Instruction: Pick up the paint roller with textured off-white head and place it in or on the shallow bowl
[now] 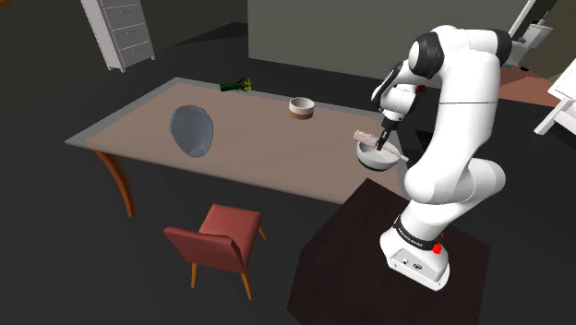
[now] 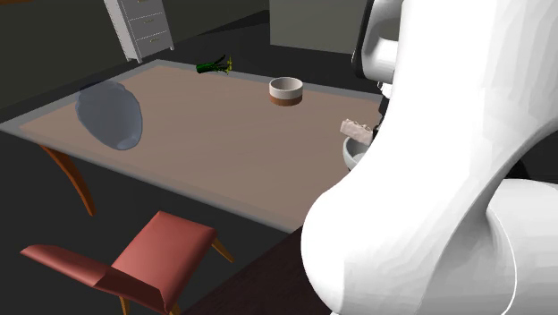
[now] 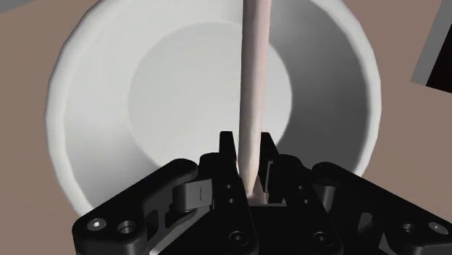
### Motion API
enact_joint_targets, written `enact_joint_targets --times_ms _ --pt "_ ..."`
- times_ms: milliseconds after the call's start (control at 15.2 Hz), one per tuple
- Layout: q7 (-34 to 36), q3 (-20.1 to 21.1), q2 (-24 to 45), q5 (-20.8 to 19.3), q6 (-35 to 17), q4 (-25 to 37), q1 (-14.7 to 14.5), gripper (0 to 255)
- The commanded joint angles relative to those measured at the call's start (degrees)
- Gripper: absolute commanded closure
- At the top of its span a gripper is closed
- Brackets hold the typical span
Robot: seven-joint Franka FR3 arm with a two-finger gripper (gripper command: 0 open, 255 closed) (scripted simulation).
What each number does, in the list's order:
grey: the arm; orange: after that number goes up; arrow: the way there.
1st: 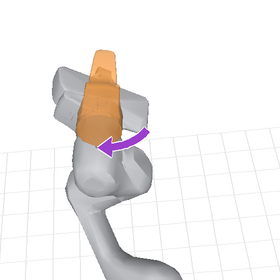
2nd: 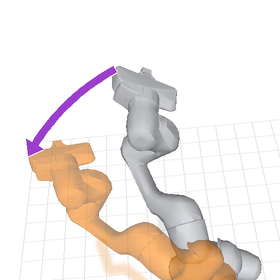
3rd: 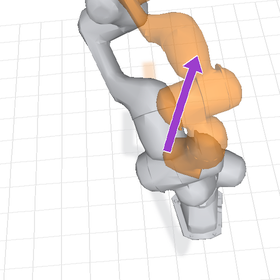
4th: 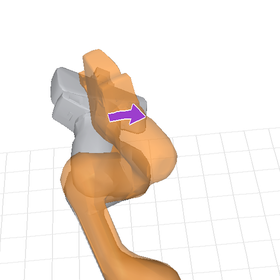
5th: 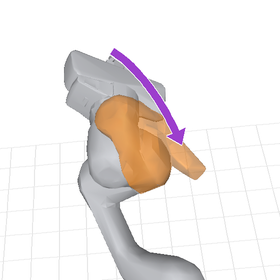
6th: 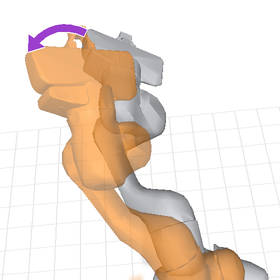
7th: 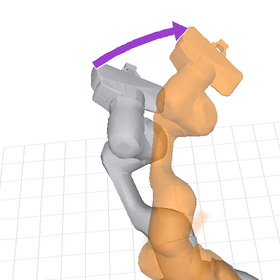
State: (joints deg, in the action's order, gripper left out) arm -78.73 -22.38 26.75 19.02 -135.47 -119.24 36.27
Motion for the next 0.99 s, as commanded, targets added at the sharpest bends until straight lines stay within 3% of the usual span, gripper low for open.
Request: enact_joint_targets --times_ms 0,330,594,924 --pt "0.0 0.0 0.0 0.0 0.0 0.0 0.0 0" --pt "0.0 0.0 0.0 0.0 0.0 0.0 0.0 0" --pt "2.1 -2.0 -4.8 -3.3 5.8 1.5 -1.1 0" --pt "2.1 -2.0 -4.8 -3.3 5.8 1.5 -1.0 0"
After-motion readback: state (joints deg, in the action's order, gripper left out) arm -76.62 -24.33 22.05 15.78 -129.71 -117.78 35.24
